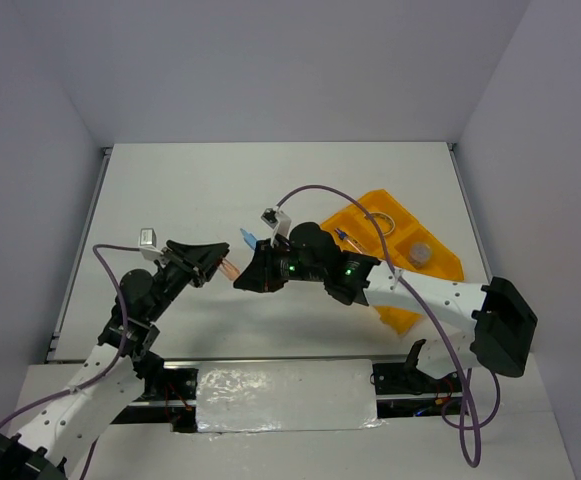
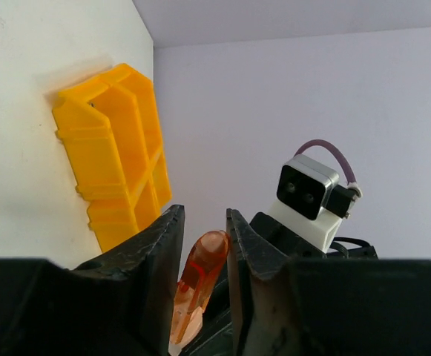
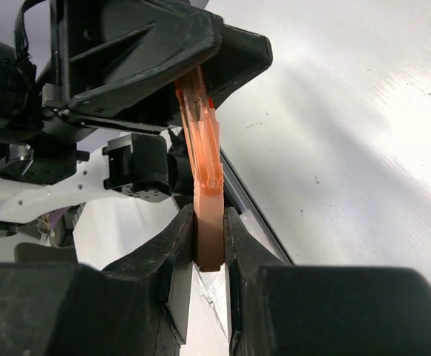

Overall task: Sort the stationery into containers
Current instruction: Close the pen cap on the pen.

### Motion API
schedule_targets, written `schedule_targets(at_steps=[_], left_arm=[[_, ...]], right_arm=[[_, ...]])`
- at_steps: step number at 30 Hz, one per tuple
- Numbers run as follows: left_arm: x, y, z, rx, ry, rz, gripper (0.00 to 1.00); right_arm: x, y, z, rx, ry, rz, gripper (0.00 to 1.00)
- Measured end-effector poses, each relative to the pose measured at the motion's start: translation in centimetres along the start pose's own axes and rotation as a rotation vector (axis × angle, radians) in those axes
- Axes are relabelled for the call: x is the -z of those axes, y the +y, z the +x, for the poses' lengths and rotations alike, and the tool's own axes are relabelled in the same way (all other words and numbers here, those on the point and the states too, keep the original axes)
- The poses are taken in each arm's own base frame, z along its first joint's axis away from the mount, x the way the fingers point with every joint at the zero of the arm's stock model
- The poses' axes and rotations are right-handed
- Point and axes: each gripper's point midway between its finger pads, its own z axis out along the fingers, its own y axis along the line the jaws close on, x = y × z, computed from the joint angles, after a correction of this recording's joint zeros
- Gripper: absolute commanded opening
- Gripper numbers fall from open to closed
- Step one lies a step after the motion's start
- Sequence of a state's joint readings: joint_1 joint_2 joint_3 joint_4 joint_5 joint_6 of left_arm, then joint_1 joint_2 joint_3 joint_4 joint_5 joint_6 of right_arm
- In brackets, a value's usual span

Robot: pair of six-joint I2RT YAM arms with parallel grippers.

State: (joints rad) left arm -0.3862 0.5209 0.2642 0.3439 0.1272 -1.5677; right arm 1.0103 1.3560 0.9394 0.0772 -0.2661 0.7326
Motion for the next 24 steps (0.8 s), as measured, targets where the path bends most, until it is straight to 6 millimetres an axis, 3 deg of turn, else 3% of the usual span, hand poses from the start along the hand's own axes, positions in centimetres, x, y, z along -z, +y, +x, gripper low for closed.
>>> schedule_targets(at_steps=[8,16,24], left_arm=[[-0.03,0.97,-0.06,-0.034,-0.002,-0.035,0.19],[-0.50,0.65,0.15,-0.036,0.015,-0.016,0.00],[-0.51,0.20,-0.05,-0.047,0.008,0.004,0.00]], right_arm=[[0.27,0.51,-0.12,0.006,-0.002,-0.018,0.00],[0.40,0.42,-0.11,0.007,-0.008,-0.017,0.00],[0.17,0.67,-0.52,0.010,-0.018,-0.023,0.00]])
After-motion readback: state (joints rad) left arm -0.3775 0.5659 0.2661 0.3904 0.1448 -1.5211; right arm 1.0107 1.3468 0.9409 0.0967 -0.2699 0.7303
